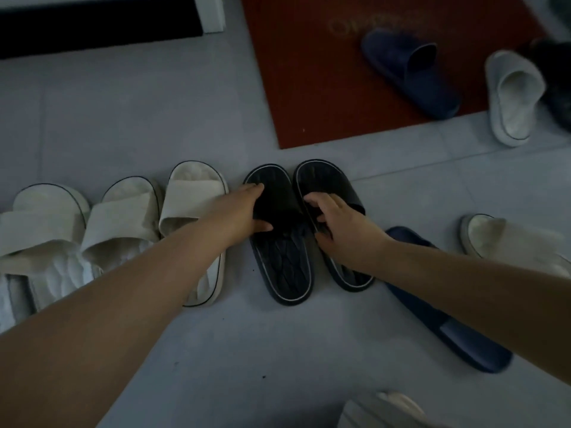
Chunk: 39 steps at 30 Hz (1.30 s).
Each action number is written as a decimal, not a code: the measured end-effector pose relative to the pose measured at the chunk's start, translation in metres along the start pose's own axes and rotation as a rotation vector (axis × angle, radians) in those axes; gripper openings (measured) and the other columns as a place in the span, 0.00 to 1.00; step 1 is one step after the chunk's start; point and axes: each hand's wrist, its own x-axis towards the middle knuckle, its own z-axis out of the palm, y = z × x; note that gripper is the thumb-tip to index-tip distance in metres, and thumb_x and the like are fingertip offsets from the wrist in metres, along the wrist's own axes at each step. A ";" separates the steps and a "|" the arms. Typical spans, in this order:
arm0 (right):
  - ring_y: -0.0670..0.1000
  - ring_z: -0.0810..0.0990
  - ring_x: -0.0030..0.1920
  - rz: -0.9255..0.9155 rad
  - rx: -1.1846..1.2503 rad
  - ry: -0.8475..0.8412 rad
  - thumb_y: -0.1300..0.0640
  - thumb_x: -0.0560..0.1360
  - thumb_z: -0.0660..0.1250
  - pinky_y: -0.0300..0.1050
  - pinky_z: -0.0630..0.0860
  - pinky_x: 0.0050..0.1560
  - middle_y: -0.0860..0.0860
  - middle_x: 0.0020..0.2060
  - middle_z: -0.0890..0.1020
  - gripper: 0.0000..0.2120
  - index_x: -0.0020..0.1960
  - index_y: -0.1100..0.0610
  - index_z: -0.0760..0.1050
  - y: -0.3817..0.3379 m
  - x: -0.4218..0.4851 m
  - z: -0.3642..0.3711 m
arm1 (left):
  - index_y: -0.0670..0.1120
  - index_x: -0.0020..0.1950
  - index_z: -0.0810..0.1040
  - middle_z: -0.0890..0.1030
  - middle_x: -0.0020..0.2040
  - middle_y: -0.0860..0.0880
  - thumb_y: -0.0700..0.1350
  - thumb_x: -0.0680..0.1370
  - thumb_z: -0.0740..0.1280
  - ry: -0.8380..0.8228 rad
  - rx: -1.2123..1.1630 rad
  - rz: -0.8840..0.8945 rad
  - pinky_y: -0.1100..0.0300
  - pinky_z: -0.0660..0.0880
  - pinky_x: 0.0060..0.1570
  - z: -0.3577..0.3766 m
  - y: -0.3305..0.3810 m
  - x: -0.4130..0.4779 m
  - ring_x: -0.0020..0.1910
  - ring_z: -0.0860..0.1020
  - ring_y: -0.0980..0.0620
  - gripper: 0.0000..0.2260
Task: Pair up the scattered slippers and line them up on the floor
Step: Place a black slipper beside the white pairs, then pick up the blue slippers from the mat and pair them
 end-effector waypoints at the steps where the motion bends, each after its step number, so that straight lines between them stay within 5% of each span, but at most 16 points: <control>1: 0.56 0.75 0.59 0.007 -0.032 0.024 0.61 0.74 0.63 0.50 0.75 0.56 0.55 0.66 0.68 0.27 0.70 0.51 0.59 0.006 -0.007 -0.005 | 0.44 0.75 0.52 0.55 0.77 0.45 0.49 0.71 0.71 -0.003 0.011 -0.004 0.58 0.55 0.72 -0.002 0.002 0.001 0.75 0.57 0.47 0.39; 8: 0.63 0.63 0.68 0.336 -0.156 0.058 0.55 0.69 0.71 0.57 0.66 0.65 0.58 0.71 0.63 0.43 0.74 0.53 0.48 0.045 0.006 -0.038 | 0.45 0.75 0.56 0.59 0.75 0.43 0.47 0.69 0.74 -0.014 0.008 -0.041 0.55 0.59 0.71 -0.014 0.003 0.004 0.73 0.60 0.46 0.40; 12: 0.62 0.72 0.64 0.570 0.046 -0.055 0.49 0.73 0.69 0.53 0.72 0.62 0.63 0.67 0.69 0.42 0.75 0.59 0.45 0.048 0.033 -0.033 | 0.44 0.75 0.56 0.60 0.75 0.43 0.47 0.70 0.73 0.005 0.016 -0.062 0.55 0.59 0.71 -0.015 -0.005 0.000 0.73 0.61 0.45 0.39; 17: 0.64 0.75 0.60 0.547 0.133 0.115 0.49 0.78 0.61 0.54 0.74 0.57 0.64 0.63 0.73 0.27 0.70 0.62 0.57 0.036 0.053 -0.017 | 0.43 0.74 0.57 0.62 0.74 0.42 0.46 0.71 0.72 0.083 -0.070 -0.076 0.54 0.62 0.70 -0.010 -0.010 -0.007 0.71 0.64 0.44 0.37; 25: 0.58 0.70 0.65 0.454 0.091 -0.079 0.60 0.75 0.64 0.46 0.68 0.63 0.60 0.68 0.69 0.35 0.75 0.59 0.47 0.043 0.033 -0.033 | 0.44 0.73 0.60 0.67 0.71 0.41 0.46 0.70 0.73 0.168 -0.091 -0.085 0.52 0.66 0.68 -0.007 -0.010 -0.007 0.68 0.69 0.42 0.36; 29: 0.55 0.72 0.62 0.511 0.217 0.080 0.59 0.74 0.67 0.41 0.68 0.54 0.58 0.69 0.67 0.35 0.74 0.54 0.52 0.056 -0.008 -0.090 | 0.43 0.73 0.61 0.68 0.70 0.38 0.46 0.70 0.73 0.171 0.016 -0.107 0.51 0.65 0.67 -0.009 0.000 0.000 0.68 0.67 0.40 0.35; 34: 0.50 0.74 0.49 0.616 0.203 0.286 0.59 0.73 0.69 0.36 0.68 0.36 0.55 0.60 0.77 0.27 0.69 0.54 0.62 0.053 -0.097 -0.176 | 0.44 0.72 0.61 0.67 0.69 0.38 0.49 0.69 0.73 0.123 0.119 -0.091 0.48 0.68 0.65 -0.030 0.046 -0.019 0.66 0.69 0.39 0.36; 39: 0.51 0.75 0.51 0.653 0.169 0.139 0.58 0.73 0.69 0.42 0.70 0.49 0.51 0.54 0.78 0.28 0.69 0.53 0.62 0.049 -0.155 -0.214 | 0.48 0.73 0.57 0.66 0.72 0.43 0.50 0.71 0.71 -0.028 0.023 0.146 0.49 0.68 0.66 -0.028 0.124 -0.050 0.67 0.69 0.42 0.36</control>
